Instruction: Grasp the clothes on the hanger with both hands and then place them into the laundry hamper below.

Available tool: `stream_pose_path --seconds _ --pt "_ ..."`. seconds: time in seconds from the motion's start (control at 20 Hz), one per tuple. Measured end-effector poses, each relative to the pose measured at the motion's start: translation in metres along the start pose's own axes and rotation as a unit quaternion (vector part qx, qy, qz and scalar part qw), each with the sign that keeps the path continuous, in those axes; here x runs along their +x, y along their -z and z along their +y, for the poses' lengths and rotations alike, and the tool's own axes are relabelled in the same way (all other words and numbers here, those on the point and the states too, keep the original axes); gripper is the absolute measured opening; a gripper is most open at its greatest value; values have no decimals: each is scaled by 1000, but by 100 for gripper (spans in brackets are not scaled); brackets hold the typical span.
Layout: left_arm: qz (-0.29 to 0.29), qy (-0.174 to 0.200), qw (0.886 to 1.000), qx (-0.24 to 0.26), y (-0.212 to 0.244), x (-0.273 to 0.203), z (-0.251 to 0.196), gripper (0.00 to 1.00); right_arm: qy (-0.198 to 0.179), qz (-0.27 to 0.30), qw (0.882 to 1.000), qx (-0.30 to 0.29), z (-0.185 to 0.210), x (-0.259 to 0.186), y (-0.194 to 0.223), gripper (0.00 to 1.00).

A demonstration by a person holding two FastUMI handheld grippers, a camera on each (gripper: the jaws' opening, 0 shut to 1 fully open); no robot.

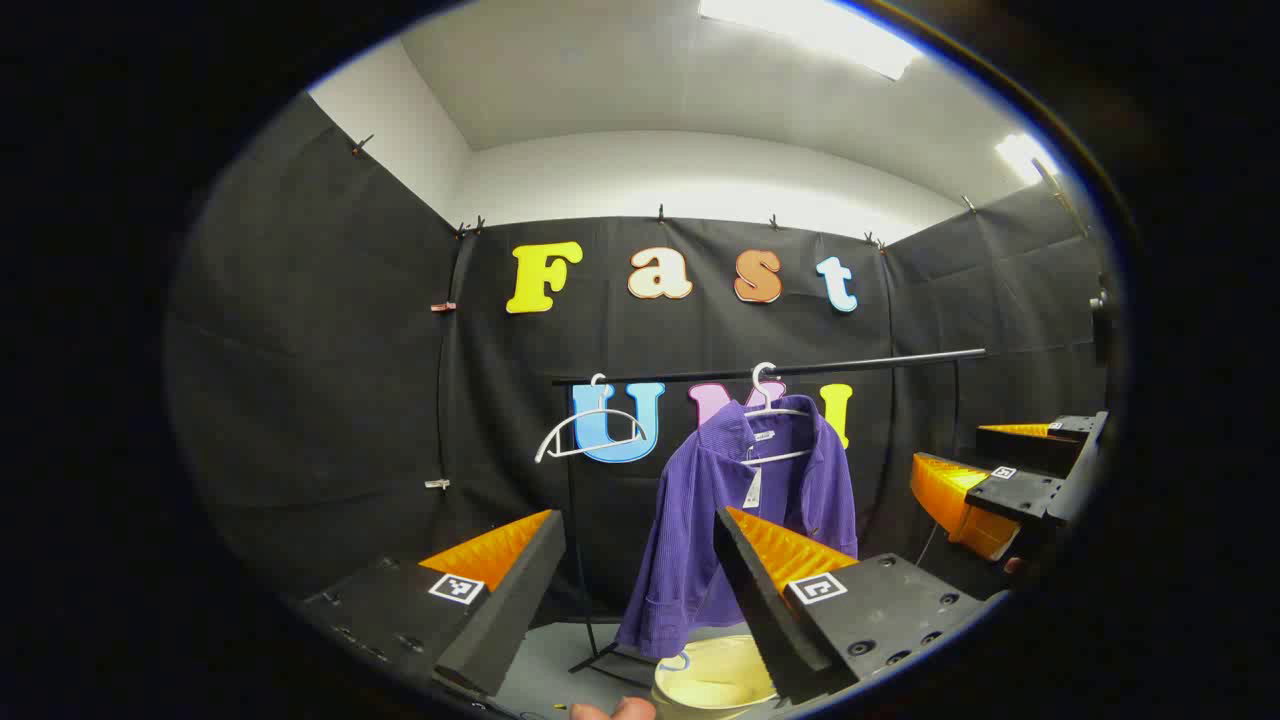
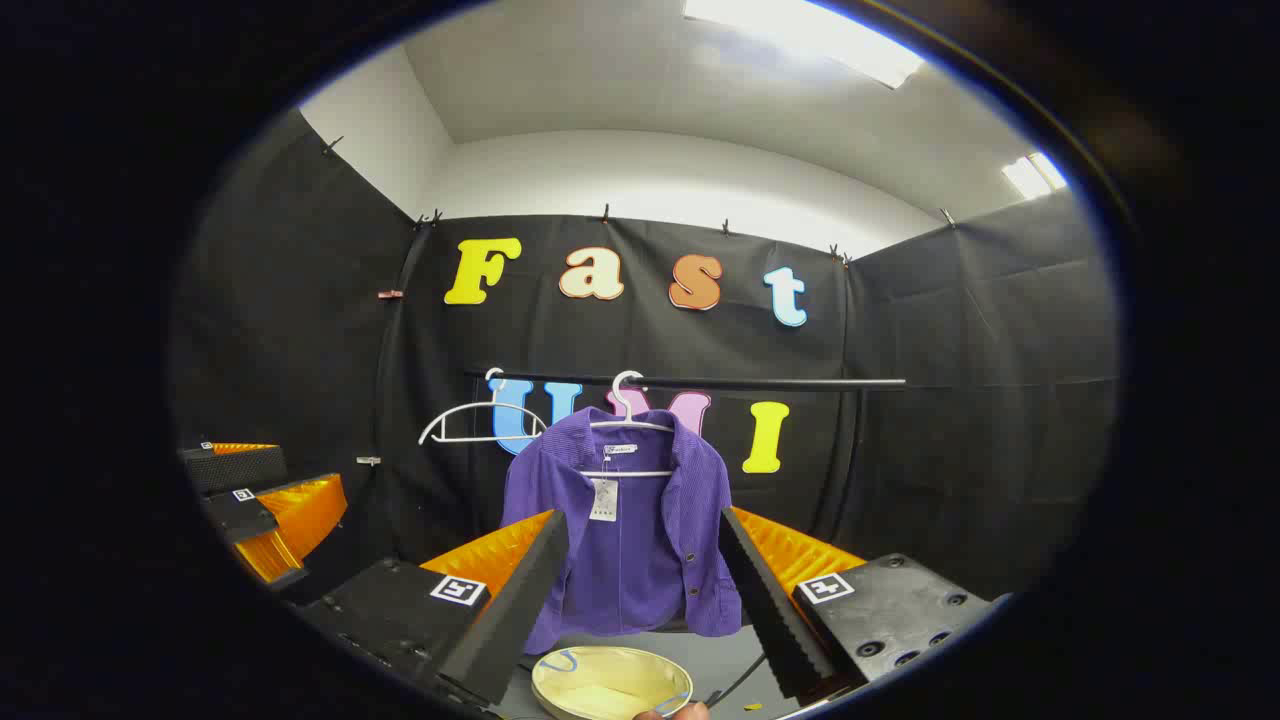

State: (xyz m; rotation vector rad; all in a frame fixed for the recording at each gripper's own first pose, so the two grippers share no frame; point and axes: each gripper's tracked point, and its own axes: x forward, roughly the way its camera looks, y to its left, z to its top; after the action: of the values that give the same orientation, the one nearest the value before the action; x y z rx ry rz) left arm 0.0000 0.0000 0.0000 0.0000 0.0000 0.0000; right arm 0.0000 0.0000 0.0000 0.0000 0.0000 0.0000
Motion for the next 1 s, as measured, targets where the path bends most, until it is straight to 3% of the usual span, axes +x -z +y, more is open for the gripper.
stream_pose_path --seconds 1.0 --pt "-3 15 1000 8 -1 1 0 94 20 -2 1000 0 -3 -6 2 97"
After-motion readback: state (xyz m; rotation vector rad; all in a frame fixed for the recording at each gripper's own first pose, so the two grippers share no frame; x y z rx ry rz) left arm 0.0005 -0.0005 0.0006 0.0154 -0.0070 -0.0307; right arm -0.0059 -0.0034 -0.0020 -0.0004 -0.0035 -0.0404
